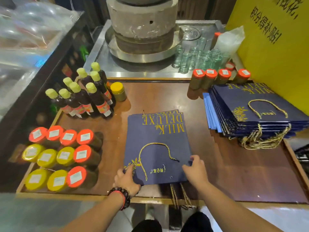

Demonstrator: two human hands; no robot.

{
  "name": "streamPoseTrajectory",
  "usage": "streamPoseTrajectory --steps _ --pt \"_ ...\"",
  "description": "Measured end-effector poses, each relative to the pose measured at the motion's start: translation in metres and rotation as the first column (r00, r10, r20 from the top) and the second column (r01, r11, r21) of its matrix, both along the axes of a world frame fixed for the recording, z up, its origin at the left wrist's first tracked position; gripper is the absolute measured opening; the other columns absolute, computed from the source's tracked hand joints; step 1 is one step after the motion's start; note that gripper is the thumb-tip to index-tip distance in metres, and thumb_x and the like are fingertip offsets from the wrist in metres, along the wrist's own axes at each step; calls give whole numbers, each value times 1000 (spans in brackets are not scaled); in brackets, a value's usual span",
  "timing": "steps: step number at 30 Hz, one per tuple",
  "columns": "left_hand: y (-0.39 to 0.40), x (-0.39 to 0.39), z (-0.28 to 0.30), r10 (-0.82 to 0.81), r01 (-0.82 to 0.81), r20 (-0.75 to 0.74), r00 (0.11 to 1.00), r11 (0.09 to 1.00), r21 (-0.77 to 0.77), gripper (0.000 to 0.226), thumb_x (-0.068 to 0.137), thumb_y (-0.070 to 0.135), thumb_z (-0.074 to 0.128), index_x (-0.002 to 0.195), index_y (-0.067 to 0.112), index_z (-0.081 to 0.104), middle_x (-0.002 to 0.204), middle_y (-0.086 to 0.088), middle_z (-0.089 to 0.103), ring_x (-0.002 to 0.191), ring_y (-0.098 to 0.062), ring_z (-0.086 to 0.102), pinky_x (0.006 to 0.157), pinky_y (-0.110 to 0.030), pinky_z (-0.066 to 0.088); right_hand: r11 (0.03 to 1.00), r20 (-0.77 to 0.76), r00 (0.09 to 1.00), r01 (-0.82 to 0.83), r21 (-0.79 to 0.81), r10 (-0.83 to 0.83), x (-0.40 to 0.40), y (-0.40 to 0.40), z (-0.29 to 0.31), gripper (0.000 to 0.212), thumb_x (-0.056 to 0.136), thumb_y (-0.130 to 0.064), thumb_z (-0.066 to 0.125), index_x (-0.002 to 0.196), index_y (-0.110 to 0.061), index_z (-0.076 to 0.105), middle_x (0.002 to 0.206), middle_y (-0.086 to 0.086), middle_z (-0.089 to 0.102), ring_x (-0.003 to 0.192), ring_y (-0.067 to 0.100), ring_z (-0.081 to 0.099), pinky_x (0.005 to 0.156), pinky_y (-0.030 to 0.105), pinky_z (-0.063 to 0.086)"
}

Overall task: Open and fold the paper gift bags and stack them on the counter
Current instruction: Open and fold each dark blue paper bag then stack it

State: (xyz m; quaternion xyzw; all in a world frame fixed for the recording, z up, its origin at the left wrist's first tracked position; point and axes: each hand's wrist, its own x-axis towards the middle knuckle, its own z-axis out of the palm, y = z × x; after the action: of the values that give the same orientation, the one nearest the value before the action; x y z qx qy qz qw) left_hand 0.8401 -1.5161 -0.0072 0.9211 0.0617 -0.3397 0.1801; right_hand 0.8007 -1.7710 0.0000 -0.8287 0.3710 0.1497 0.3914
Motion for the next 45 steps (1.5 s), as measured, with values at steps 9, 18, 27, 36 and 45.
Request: streamPoseTrajectory --steps 9,18,27,36,45 --pt "14 -1 51 -334 301 205 920 937 177 98 49 86 41 140 55 25 154 8 15 136 -28 16 109 -46 19 897 72 976 160 412 -207 -1 -19 43 26 95 -10 59 121 -11 59 112 8 70 97 26 68 86 44 56" --pt "-27 27 131 -640 661 197 743 748 -60 90 54 96 33 115 38 62 109 14 61 104 -11 56 88 -34 47 869 -66 984 176 462 -164 -32 -90 104 17 98 -14 56 107 -5 67 84 7 74 64 18 64 51 23 45" --pt "-122 -8 179 -744 810 562 360 548 207 34 87 40 39 82 18 65 81 1 62 83 -27 62 60 -32 45 959 -174 985 46 279 3 -83 -167 142 22 92 -23 66 78 -8 58 55 7 51 42 17 45 42 22 35" --pt "-212 -47 224 -716 749 569 403 616 244 36 100 43 34 108 24 64 100 4 61 99 -18 57 80 -34 49 719 14 720 -694 -37 694 -61 -203 215 47 93 -21 60 137 -36 52 138 -10 48 127 11 47 108 28 37" --pt "-262 -63 217 -681 662 523 513 701 264 37 96 52 38 104 25 62 99 0 65 98 -27 60 79 -34 50 650 233 710 -703 290 664 -60 -214 205 26 95 -10 52 75 -23 62 78 -16 57 74 1 52 75 22 45"
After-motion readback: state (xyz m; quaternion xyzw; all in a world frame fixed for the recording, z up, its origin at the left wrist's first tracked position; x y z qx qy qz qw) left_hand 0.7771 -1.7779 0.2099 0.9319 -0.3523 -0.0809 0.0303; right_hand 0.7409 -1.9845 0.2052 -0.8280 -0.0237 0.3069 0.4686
